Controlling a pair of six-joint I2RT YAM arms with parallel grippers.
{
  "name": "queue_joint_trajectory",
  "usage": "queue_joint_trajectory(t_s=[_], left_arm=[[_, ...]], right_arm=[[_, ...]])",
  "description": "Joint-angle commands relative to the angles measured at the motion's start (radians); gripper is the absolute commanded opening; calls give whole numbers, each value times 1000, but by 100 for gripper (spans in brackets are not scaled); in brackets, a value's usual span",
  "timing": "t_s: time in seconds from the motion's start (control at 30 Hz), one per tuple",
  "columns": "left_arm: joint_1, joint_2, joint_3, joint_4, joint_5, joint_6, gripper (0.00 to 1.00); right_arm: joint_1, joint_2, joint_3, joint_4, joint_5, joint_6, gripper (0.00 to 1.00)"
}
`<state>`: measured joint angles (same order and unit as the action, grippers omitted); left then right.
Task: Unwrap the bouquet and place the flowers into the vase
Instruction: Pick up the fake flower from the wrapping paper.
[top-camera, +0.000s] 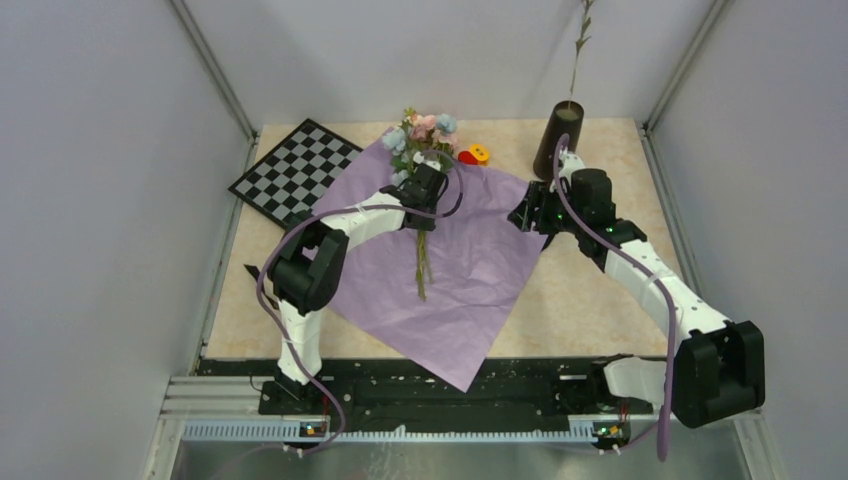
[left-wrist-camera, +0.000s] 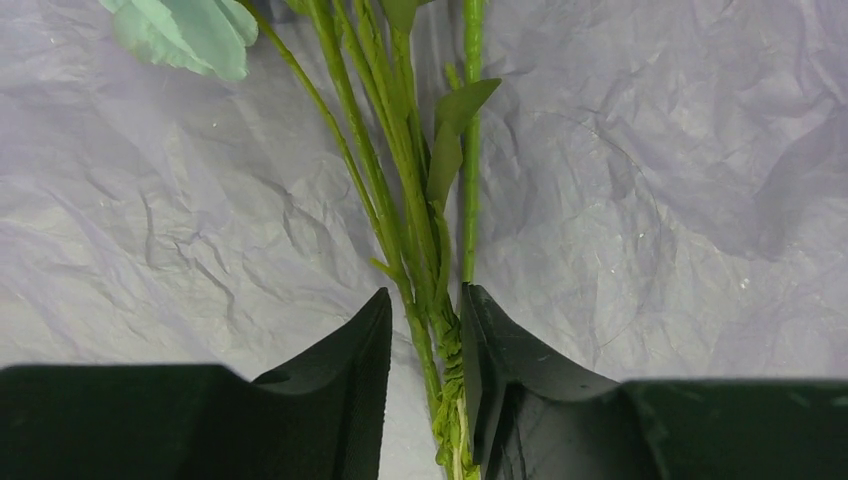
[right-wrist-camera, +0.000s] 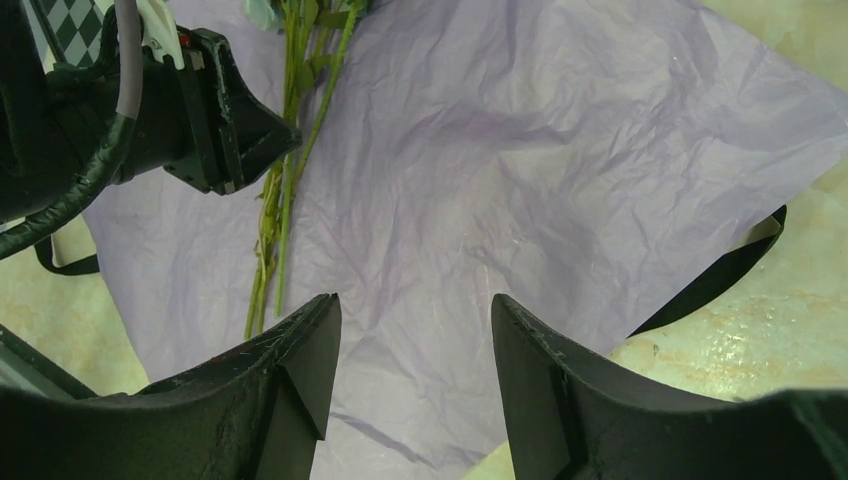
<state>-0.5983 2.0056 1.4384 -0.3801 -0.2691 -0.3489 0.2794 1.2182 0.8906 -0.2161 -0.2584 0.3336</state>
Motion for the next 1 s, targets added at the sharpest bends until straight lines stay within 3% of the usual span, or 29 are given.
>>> queue_joint_trajectory(t_s=[0.0, 0.37, 0.97], left_arm=[[-3, 7, 44, -11, -22, 2, 34], [-6, 5, 50, -20, -24, -14, 21], [-5, 37, 38, -23, -13, -46, 20]], right_arm=[[6, -32, -2, 29, -16, 2, 58], [5, -27, -6, 29, -15, 8, 58], [4, -22, -4, 25, -9, 10, 58]])
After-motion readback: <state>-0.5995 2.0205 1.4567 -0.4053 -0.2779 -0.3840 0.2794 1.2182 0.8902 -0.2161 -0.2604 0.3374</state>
